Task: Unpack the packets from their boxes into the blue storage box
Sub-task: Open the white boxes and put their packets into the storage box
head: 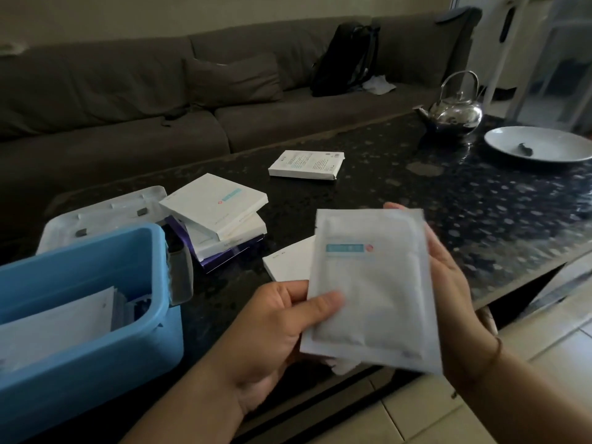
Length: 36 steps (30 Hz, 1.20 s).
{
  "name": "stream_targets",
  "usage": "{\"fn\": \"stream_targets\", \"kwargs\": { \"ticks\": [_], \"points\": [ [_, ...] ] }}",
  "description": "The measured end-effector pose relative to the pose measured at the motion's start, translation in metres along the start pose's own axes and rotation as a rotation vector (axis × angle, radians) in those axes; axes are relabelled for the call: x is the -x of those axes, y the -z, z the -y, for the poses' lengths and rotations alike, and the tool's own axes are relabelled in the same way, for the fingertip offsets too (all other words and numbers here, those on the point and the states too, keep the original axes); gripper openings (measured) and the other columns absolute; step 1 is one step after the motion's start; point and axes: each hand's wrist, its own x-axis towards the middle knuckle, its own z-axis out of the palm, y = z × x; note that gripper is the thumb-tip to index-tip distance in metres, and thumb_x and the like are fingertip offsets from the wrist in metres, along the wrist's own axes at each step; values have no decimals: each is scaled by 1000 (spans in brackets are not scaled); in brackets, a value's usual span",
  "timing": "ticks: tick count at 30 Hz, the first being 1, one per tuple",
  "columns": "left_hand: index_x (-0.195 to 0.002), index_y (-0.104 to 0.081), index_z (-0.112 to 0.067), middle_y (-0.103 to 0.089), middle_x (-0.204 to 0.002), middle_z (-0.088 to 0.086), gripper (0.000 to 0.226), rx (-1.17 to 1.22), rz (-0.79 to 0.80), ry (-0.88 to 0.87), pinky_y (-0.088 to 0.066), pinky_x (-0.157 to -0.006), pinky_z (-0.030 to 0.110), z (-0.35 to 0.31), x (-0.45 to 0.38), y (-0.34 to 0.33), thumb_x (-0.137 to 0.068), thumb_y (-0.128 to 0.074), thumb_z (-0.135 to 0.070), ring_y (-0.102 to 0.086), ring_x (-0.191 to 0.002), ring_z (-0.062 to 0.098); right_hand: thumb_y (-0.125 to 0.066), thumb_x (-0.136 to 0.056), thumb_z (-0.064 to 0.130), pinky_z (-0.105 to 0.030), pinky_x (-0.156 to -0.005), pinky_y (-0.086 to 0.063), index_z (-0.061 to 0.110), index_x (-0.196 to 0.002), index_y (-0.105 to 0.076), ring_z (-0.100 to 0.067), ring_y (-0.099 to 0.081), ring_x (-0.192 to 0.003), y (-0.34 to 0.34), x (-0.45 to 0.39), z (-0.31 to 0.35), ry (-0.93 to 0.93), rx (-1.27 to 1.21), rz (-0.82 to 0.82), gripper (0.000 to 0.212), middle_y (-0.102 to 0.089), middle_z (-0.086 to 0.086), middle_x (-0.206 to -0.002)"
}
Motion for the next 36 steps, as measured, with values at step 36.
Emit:
{"fn": "stream_targets", "kwargs": {
  "ticks": [36],
  "points": [
    [-72,-77,-24,-75,-79,2,19,19,-449,-554,-54,-65,33,-100,57,69,-71,-74,-42,-73,-77,17,-53,-90,30,-40,-55,-61,19,-102,-67,-23,-75,-77,-87,32,6,-135,275,385,21,-77,-6,-92]
  ]
}}
